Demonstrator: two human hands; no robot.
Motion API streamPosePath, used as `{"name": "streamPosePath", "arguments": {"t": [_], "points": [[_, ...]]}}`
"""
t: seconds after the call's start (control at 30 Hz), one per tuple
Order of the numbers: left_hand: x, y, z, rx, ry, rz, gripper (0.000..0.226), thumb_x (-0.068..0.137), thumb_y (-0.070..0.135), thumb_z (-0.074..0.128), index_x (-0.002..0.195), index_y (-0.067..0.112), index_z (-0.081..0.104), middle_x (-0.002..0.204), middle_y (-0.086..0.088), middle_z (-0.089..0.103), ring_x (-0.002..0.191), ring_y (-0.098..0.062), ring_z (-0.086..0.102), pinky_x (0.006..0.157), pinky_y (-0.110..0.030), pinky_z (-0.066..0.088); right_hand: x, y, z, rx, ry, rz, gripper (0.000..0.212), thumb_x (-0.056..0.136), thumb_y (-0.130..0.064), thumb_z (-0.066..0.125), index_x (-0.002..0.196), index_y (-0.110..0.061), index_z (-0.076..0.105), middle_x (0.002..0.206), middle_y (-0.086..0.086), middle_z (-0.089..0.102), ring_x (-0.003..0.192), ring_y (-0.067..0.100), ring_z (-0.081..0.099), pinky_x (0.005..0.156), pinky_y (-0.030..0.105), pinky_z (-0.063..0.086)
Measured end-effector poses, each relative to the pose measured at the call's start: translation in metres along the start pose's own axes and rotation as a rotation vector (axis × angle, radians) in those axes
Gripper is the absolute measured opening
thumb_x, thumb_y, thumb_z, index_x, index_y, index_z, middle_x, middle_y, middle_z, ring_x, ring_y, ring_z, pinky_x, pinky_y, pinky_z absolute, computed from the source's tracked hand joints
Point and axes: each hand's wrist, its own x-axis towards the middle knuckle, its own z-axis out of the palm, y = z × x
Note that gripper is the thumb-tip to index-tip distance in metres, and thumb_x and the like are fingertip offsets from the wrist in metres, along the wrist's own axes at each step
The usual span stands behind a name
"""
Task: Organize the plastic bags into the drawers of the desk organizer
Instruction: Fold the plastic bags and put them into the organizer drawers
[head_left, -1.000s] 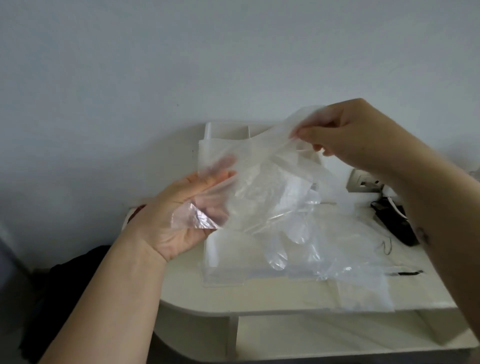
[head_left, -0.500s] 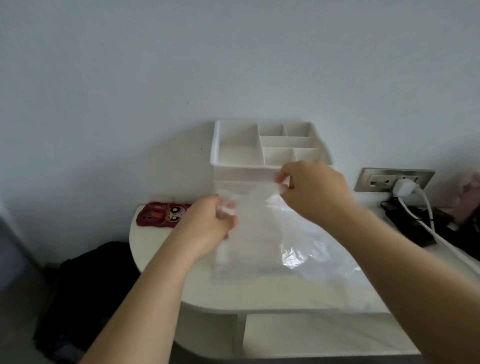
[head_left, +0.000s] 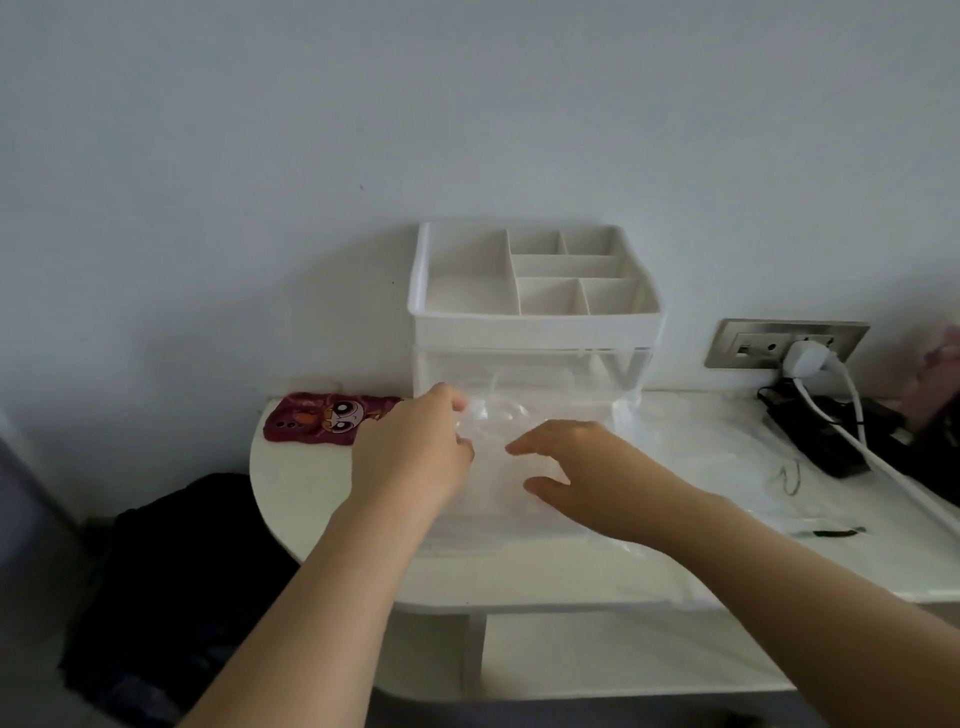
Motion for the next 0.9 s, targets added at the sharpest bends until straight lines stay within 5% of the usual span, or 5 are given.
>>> {"name": "streamPosePath", "arguments": {"t": [0.3, 0.47, 0.63, 0.77, 0.9], "points": [[0.008, -0.002, 0.018, 0.156, 0.115, 0.049, 0.029, 0.091, 0.02, 0.052, 0.119, 0.024, 0.048, 0.101, 0.002, 0.068, 0.097, -0.022, 0.06, 0.079, -0.033, 0.03, 0.024, 0.014, 0.003, -0.046, -0.292, 0.079, 0.073, 0.086, -0.041, 0.063, 0.148, -0.031, 0.025, 0.159, -0.005, 0.01, 0.145, 0.019, 0.013, 0.116, 0.038, 0.017], [0.01, -0.004, 0.02, 0.192, 0.144, 0.038, 0.025, 0.091, 0.016, 0.051, 0.116, 0.022, 0.049, 0.093, 0.003, 0.067, 0.091, -0.021, 0.06, 0.073, -0.031, 0.03, 0.023, 0.007, 0.001, -0.195, -0.112, 0.04, 0.053, 0.093, -0.03, 0.055, 0.143, -0.029, 0.037, 0.153, -0.007, 0.028, 0.138, 0.015, 0.031, 0.109, 0.033, 0.03], [0.007, 0.0, 0.023, 0.262, 0.163, 0.008, 0.029, 0.088, 0.011, 0.049, 0.116, 0.018, 0.047, 0.089, 0.0, 0.067, 0.085, -0.022, 0.059, 0.075, -0.032, 0.031, 0.007, -0.008, -0.012, -0.203, 0.098, 0.048, 0.029, 0.097, -0.026, 0.048, 0.122, -0.029, 0.06, 0.121, -0.007, 0.062, 0.107, 0.018, 0.06, 0.091, 0.032, 0.049], [0.005, 0.004, 0.024, 0.301, 0.15, -0.043, 0.03, 0.084, 0.008, 0.047, 0.113, 0.018, 0.047, 0.085, 0.001, 0.066, 0.074, -0.02, 0.047, 0.077, -0.033, 0.03, 0.005, -0.008, -0.008, -0.294, -0.157, 0.114, 0.025, 0.097, -0.021, 0.047, 0.112, -0.011, 0.064, 0.112, 0.006, 0.064, 0.098, 0.022, 0.063, 0.088, 0.034, 0.052], [0.001, 0.005, 0.02, 0.284, 0.131, -0.03, 0.025, 0.087, 0.013, 0.049, 0.112, 0.018, 0.047, 0.089, 0.002, 0.066, 0.085, -0.021, 0.057, 0.077, -0.032, 0.031, 0.014, 0.003, -0.006, -0.191, -0.334, 0.218, 0.036, 0.095, -0.035, 0.05, 0.118, -0.009, 0.058, 0.118, 0.006, 0.059, 0.107, 0.023, 0.057, 0.093, 0.033, 0.047]]}}
